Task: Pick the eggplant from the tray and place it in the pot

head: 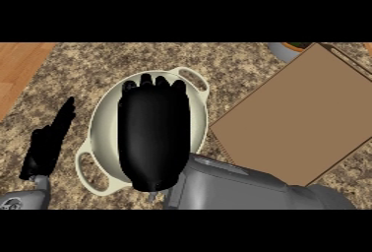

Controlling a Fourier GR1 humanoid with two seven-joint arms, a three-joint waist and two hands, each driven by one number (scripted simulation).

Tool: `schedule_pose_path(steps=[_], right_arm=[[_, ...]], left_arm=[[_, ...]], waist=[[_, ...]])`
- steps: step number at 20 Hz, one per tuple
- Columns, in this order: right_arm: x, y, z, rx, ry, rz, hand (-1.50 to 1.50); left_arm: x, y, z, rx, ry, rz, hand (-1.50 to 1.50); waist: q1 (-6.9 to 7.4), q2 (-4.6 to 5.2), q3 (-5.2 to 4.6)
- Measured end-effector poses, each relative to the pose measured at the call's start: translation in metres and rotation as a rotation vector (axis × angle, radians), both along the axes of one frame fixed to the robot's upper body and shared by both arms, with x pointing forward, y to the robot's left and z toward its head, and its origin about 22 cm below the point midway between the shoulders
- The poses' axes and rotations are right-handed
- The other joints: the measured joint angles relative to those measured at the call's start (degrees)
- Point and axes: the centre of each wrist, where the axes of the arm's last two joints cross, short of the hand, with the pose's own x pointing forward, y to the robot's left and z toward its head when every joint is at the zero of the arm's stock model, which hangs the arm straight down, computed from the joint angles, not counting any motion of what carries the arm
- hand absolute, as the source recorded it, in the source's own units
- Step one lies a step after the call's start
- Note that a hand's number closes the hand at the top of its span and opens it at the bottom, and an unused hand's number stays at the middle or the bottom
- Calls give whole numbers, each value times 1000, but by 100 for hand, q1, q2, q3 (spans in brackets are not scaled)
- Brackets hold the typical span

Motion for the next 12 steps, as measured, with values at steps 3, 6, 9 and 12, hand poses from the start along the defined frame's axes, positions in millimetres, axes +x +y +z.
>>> schedule_pose_path(steps=[3,6,9,12], right_arm=[[7,5,8,15,-19,-2,150],[17,9,15,31,-23,-12,150],[32,12,18,34,-14,-30,150],[50,12,14,34,14,-54,150]], left_arm=[[0,3,-1,0,-3,6,0],[-4,6,-4,-2,3,11,0],[-3,4,-2,0,-6,17,0],[-4,6,0,-4,-10,21,0]], waist=[[-31,18,1],[-60,28,4],[-110,44,7],[-152,59,11]])
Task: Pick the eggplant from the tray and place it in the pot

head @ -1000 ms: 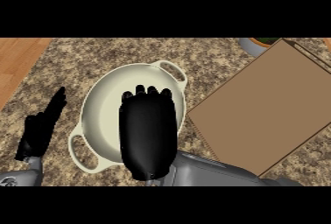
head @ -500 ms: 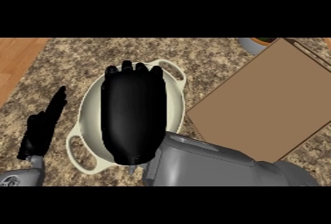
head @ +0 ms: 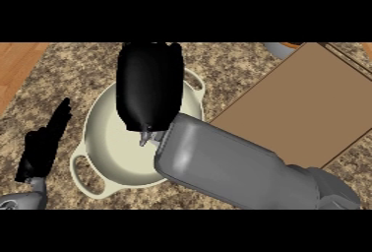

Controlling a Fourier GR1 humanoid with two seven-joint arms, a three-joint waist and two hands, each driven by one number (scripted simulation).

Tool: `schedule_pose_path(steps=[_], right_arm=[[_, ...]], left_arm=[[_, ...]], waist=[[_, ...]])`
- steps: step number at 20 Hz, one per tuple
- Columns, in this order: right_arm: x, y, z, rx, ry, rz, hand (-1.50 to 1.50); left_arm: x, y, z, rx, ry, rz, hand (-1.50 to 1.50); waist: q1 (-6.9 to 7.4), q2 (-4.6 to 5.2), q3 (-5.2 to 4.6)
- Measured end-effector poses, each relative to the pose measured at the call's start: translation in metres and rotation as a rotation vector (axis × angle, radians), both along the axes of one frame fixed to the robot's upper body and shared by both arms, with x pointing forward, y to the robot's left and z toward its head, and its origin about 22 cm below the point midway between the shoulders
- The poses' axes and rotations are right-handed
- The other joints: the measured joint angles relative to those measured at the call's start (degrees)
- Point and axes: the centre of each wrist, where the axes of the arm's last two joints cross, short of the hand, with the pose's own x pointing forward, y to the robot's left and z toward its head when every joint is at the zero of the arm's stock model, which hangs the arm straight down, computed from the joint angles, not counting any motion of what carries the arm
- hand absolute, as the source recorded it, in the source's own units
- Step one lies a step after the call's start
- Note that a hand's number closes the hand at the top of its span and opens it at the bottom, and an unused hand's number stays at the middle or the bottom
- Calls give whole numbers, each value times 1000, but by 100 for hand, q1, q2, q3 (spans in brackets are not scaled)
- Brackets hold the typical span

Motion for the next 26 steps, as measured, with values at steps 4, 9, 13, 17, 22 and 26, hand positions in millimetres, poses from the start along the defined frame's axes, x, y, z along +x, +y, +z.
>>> schedule_pose_path(steps=[4,9,13,17,22,26], right_arm=[[24,-2,-9,11,44,-25,150],[55,-6,-32,-32,93,-74,150],[75,-19,-51,38,143,-90,-150],[91,-32,-65,157,190,-113,-150],[96,-35,-73,264,199,-80,-150],[98,-35,-73,338,134,-36,-150]], left_arm=[[-1,6,4,-2,0,4,0],[-3,5,0,-4,-6,2,0],[-1,5,4,-4,-6,-2,0],[0,4,9,-8,-18,-15,0],[0,4,6,-6,-17,-12,0],[1,1,7,-3,-13,-8,0]], waist=[[-17,20,2],[-11,41,2],[16,66,6],[100,98,9],[97,92,10],[77,85,12]])
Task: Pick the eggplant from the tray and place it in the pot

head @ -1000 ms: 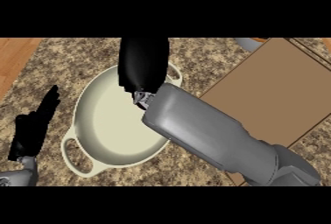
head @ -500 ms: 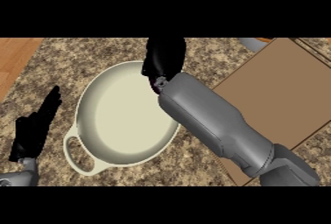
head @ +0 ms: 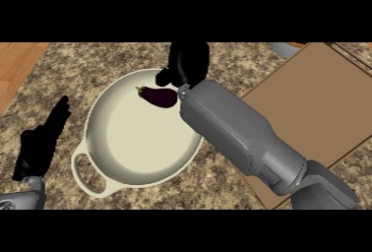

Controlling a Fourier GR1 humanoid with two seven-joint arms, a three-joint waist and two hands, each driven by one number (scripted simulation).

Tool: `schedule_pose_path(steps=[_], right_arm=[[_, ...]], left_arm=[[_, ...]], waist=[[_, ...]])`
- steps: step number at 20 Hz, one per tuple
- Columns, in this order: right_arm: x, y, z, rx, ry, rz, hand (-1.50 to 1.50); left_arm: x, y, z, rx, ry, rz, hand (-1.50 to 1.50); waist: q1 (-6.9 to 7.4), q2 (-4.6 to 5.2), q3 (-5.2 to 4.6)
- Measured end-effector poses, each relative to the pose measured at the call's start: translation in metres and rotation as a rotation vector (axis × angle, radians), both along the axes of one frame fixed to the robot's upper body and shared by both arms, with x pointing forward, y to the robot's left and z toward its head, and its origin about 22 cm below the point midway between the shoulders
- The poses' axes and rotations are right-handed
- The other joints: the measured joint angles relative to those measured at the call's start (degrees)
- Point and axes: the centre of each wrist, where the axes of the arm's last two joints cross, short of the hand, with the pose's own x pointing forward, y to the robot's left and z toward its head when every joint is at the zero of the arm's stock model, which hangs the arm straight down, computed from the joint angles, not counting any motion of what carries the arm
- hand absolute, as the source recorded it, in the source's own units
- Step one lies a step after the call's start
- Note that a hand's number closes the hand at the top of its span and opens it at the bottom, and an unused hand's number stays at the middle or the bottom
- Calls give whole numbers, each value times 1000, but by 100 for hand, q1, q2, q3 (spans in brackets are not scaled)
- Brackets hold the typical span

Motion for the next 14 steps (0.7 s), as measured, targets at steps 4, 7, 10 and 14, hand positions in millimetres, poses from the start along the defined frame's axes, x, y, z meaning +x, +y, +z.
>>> schedule_pose_path(steps=[4,7,10,14], right_arm=[[-2,1,11,160,-163,30,-150],[-5,2,20,274,-225,40,-150],[-12,4,21,365,-230,57,-150],[-29,5,15,456,-212,103,-150]], left_arm=[[-1,1,0,2,-1,7,0],[-2,0,-2,2,2,17,0],[-5,3,-3,0,5,19,0],[-11,7,-8,1,12,43,0]], waist=[[-39,-12,5],[-94,-30,5],[-146,-51,4],[-292,-90,4]])
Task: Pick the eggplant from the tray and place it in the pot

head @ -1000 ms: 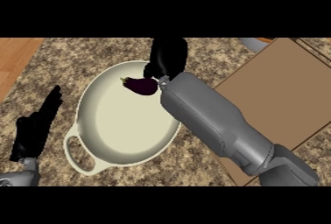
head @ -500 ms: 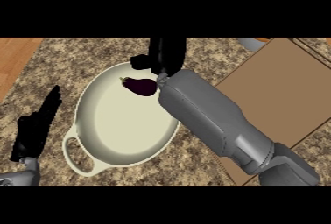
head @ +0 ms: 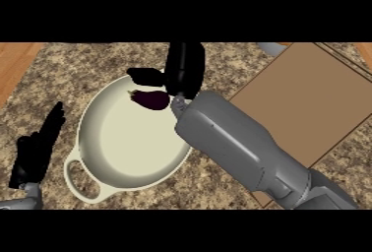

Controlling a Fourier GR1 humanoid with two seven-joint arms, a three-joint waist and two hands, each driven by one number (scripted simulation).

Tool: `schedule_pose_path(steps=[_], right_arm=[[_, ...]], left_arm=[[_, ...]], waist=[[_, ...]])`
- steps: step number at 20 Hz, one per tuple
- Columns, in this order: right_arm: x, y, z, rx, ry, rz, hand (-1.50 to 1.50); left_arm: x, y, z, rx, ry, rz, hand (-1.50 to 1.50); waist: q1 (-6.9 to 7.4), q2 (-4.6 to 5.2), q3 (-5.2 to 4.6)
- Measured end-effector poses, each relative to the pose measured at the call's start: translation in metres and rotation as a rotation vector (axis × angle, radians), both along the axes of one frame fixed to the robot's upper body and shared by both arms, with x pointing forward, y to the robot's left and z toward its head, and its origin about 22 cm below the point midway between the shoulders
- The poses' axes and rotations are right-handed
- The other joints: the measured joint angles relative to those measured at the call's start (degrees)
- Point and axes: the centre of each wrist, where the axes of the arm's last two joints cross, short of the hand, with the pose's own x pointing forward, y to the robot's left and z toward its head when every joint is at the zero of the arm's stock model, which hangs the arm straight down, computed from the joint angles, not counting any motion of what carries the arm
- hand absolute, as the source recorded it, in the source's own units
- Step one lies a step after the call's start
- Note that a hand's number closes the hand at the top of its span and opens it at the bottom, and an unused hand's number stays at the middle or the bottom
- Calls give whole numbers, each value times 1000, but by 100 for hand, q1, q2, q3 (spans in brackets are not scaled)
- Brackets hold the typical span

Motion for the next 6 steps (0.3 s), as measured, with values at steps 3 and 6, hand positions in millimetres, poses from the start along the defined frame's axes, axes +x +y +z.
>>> schedule_pose_path(steps=[3,6], right_arm=[[-14,-2,-4,58,3,40,-150],[-31,-14,-14,107,1,61,-150]], left_arm=[[-6,2,-5,5,5,16,0],[-14,12,-7,-1,10,33,0]], waist=[[-91,-22,0],[-186,-45,0]])
